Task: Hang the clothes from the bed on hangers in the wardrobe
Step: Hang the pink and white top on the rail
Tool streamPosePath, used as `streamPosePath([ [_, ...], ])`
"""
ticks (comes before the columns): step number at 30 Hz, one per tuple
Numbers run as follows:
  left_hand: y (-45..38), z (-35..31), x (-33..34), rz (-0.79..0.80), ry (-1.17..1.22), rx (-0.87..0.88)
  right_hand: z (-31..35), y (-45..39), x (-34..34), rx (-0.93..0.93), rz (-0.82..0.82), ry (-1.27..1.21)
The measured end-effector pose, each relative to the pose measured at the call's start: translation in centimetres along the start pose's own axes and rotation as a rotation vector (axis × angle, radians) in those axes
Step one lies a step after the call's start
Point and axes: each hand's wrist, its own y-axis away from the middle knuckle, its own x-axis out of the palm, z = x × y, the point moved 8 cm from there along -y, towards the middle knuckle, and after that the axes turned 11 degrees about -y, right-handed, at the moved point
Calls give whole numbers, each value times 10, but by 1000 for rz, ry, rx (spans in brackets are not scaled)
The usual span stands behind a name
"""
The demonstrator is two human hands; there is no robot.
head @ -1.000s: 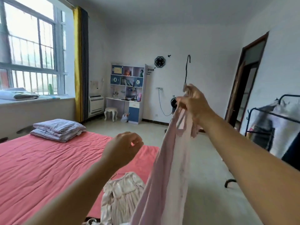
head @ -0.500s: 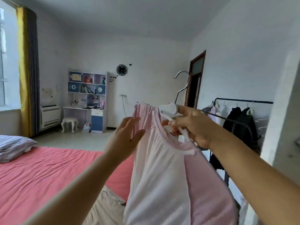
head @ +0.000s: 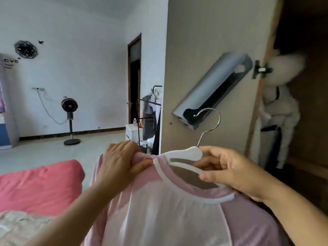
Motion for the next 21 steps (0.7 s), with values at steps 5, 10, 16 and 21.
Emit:
streamPosePath([
  [5, -9, -72, 38, -27, 208, 56, -13, 115, -91, 117, -374, 592],
  [10, -40, -134, 82, 32, 527, 68, -5, 202, -123, 211, -745, 876],
  [16, -64, -225, 142, 290, 924, 198, 49, 254, -115, 287, -1054, 920],
  [21, -75, -308, 159, 377, 1091, 380, 79, 307, -95, 278, -1481, 1035],
])
